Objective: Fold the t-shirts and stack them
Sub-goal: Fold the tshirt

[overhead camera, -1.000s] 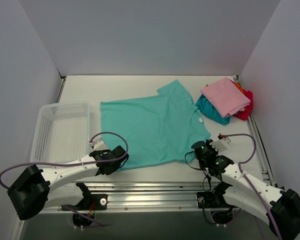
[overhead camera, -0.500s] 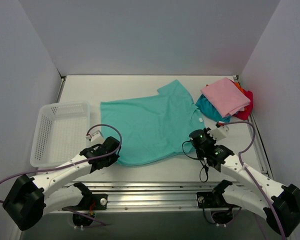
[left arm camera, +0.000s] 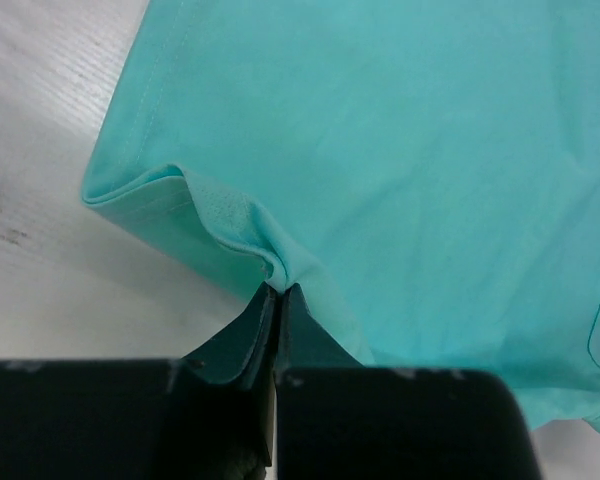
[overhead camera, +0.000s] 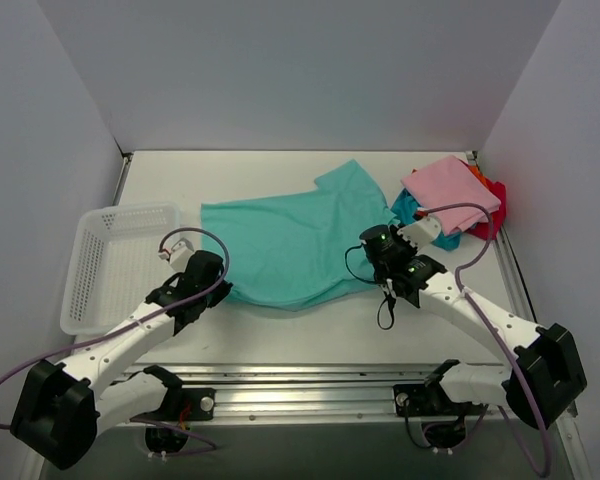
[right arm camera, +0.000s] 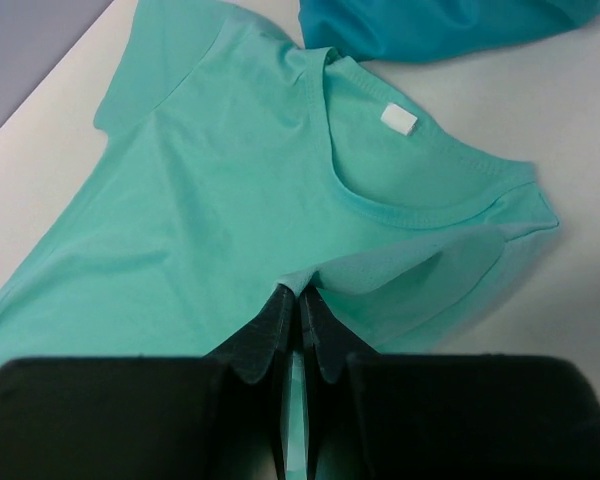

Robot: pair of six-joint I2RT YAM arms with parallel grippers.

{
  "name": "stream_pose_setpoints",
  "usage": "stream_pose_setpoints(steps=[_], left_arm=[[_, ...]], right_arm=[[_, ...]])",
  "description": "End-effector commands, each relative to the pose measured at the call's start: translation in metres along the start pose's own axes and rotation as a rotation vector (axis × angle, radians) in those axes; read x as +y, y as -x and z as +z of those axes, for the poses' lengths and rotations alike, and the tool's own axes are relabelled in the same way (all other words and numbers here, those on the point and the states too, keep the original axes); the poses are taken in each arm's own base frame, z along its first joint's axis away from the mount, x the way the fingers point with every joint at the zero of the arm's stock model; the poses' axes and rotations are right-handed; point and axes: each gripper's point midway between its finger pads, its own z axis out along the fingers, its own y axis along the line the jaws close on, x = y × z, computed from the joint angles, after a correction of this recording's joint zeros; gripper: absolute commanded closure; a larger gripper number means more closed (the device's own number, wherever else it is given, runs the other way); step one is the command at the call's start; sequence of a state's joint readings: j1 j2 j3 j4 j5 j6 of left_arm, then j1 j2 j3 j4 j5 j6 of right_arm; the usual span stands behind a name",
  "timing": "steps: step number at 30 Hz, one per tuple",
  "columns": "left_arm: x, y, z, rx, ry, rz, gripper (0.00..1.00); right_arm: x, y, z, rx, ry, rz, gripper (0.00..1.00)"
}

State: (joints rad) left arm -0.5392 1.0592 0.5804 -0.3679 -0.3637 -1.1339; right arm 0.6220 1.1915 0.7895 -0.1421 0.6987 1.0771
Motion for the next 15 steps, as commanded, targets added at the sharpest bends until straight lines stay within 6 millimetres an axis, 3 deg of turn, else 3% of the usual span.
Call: stream_pose_setpoints(steps=[1,8,15], left_arm=[[-0.04,0.027,0.001,-0.042,-0.123,-0.038,0.98],[-0.037,0.035,0.031,-0.029,-0.086,-0.056,0.98],[-0.043,0.053,0.045,-0.062,-0.08,-0.067,0.98]], right_arm=[[0.015,0.026,0.011,-0.084,-0.032,-0.013,1.0],[0.033,0.021,0.048,-0.091,-0.089,-0.043,1.0],[0.049,0.008,0.083,-0.071,-0.124,-0.069,1.0]])
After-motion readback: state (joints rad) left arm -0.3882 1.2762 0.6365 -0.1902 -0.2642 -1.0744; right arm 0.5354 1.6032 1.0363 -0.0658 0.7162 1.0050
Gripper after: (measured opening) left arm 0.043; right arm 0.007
